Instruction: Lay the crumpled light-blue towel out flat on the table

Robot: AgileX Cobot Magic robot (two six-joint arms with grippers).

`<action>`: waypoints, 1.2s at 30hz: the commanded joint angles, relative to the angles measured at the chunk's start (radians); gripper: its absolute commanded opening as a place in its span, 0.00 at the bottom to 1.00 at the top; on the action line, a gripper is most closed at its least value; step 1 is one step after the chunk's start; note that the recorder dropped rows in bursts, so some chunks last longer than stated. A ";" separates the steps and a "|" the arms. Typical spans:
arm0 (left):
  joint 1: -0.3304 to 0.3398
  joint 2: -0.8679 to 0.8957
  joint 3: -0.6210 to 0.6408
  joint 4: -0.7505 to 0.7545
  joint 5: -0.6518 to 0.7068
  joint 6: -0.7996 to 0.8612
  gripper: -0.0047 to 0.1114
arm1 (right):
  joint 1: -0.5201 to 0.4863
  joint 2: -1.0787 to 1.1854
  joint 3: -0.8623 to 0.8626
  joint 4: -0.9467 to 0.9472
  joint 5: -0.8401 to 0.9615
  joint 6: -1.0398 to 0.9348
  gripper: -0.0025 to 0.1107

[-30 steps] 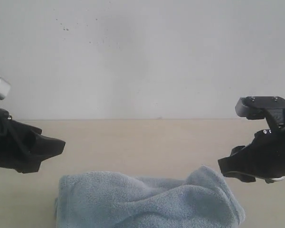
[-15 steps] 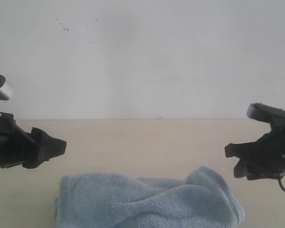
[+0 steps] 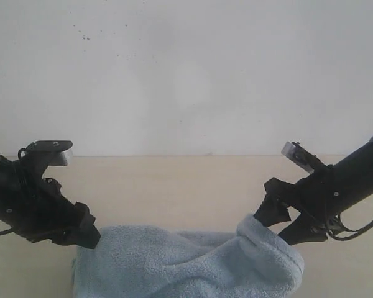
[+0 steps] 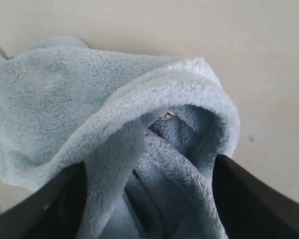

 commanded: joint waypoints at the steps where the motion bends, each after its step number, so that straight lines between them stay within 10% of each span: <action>1: 0.007 -0.003 -0.012 0.009 0.002 -0.013 0.57 | -0.004 -0.002 -0.067 0.038 0.114 -0.022 0.61; 22: 0.010 -0.202 -0.002 0.010 0.003 -0.038 0.38 | -0.002 0.000 -0.043 -0.069 0.083 0.045 0.61; 25: 0.010 -0.202 -0.002 0.010 0.003 -0.038 0.38 | -0.002 0.000 0.010 -0.069 0.029 0.038 0.47; 29: 0.010 -0.202 -0.002 0.010 0.008 -0.038 0.38 | -0.002 -0.017 0.011 -0.061 0.033 -0.015 0.01; 36: 0.012 -0.202 -0.002 0.097 -0.026 -0.025 0.38 | 0.008 -0.209 -0.010 0.113 0.197 -0.098 0.02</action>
